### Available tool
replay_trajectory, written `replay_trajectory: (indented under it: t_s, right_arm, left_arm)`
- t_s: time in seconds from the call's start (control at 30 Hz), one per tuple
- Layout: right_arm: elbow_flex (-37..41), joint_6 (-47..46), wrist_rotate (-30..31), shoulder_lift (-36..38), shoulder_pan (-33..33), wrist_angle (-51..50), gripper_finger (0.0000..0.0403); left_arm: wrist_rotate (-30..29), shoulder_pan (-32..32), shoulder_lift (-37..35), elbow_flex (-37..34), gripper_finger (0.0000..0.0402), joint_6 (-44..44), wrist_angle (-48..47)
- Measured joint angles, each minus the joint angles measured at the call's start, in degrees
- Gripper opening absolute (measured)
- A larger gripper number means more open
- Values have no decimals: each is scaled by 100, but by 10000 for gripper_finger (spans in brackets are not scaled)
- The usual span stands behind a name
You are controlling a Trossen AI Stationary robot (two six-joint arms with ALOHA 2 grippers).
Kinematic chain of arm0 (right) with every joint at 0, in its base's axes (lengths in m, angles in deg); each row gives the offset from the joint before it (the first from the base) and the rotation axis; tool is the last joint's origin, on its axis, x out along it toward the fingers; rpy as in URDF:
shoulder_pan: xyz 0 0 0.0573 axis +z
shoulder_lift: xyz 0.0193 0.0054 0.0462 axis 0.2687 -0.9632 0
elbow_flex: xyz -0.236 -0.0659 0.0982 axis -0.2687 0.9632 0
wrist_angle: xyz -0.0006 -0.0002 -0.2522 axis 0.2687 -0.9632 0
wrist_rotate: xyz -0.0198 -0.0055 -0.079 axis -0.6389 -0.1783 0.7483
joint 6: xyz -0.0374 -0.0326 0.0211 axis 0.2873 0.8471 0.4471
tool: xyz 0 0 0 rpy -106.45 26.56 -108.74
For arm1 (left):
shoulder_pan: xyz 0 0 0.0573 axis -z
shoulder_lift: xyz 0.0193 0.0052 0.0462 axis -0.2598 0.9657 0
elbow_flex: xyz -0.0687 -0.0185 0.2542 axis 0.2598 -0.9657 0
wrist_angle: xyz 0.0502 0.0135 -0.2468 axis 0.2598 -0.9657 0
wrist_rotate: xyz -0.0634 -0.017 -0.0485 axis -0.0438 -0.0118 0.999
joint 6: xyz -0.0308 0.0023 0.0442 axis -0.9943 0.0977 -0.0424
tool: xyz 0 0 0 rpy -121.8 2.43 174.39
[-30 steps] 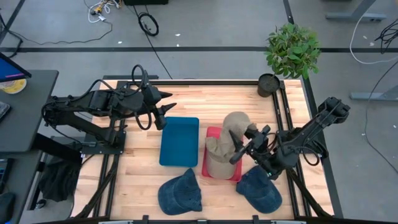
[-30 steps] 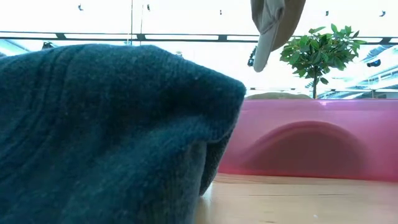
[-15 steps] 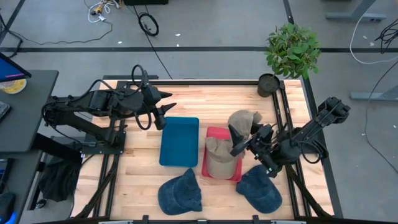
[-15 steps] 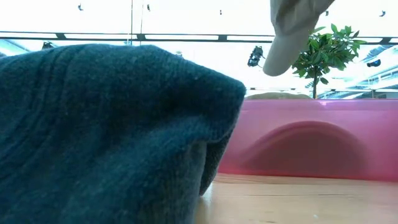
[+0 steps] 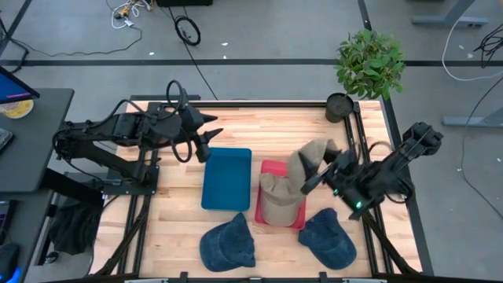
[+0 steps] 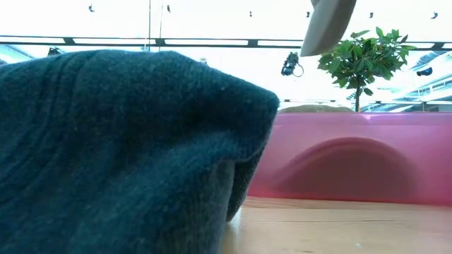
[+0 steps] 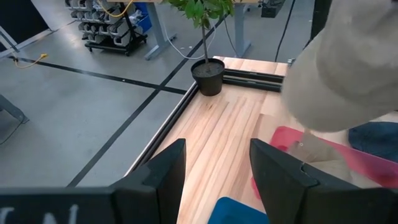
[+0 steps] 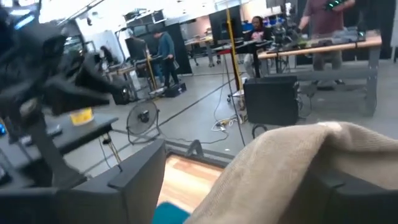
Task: Pick & Place hat
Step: Put the brown cap into the red bin
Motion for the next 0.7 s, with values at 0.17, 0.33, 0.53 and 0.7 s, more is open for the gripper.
replay_trajectory:
  t_s: [0.17,0.33,0.53,0.7]
  right_arm:
    - [-32,866,-15,264,-128,1103,261]
    - [-32,1058,-137,508,-88,429,260]
    - [-42,1044,-1388,970,-222,377,260]
    - [-770,988,-1465,1187,-485,-1693,260]
  left_arm:
    - [1,-79,0,0,181,-28,0]
    - [0,-80,0,0,181,-27,-2]
    - [2,-90,0,0,181,44,-4]
    - [0,-120,0,0,181,48,-7]
